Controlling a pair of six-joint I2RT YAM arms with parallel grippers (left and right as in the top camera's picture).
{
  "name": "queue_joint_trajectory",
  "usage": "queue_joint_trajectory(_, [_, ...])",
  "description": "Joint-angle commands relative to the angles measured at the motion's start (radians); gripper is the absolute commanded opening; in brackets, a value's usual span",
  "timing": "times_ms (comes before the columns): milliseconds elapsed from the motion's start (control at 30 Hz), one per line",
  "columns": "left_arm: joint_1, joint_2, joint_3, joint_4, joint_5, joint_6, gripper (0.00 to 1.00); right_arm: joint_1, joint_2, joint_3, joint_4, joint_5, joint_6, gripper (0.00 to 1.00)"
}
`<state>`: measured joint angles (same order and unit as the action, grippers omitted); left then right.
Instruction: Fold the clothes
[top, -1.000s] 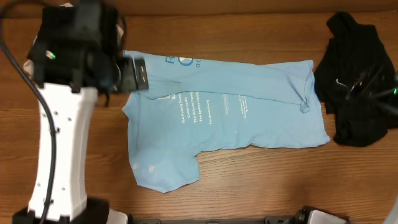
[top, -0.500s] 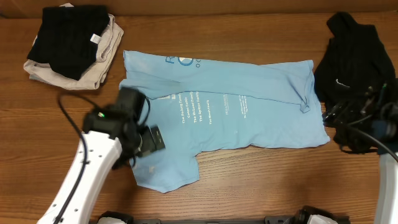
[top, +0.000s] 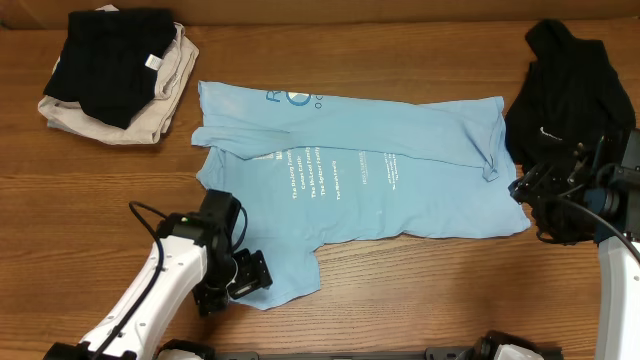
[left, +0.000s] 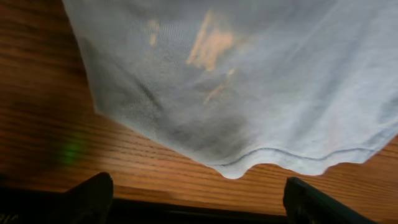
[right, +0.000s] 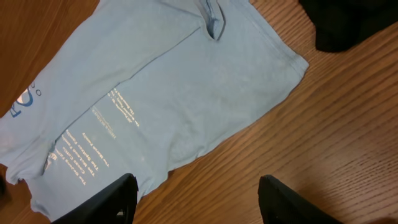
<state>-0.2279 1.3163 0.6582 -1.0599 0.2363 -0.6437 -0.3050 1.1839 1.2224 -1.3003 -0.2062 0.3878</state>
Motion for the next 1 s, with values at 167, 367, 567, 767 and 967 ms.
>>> queue_joint_trajectory(167, [-0.003, -0.015, -0.056, 0.084, 0.012, -0.077, 0.83, 0.003, -0.005, -0.005, 0.01, -0.005, -0.002, 0.66])
queue_joint_trajectory(367, [-0.003, -0.014, -0.07, 0.085, -0.019, -0.075, 0.7, 0.003, -0.005, -0.005, 0.011, -0.005, -0.002, 0.66])
queue_joint_trajectory(567, [-0.015, -0.014, -0.125, 0.101, -0.045, -0.079, 0.68, 0.003, -0.005, -0.005, 0.016, -0.005, -0.002, 0.66])
queue_joint_trajectory(767, [-0.022, -0.014, -0.147, 0.127, -0.051, -0.08, 0.64, 0.003, -0.005, -0.006, 0.017, -0.005, -0.002, 0.66])
queue_joint_trajectory(967, [-0.022, -0.014, -0.147, 0.146, -0.046, -0.087, 0.48, 0.003, -0.005, -0.006, 0.017, -0.005, -0.002, 0.66])
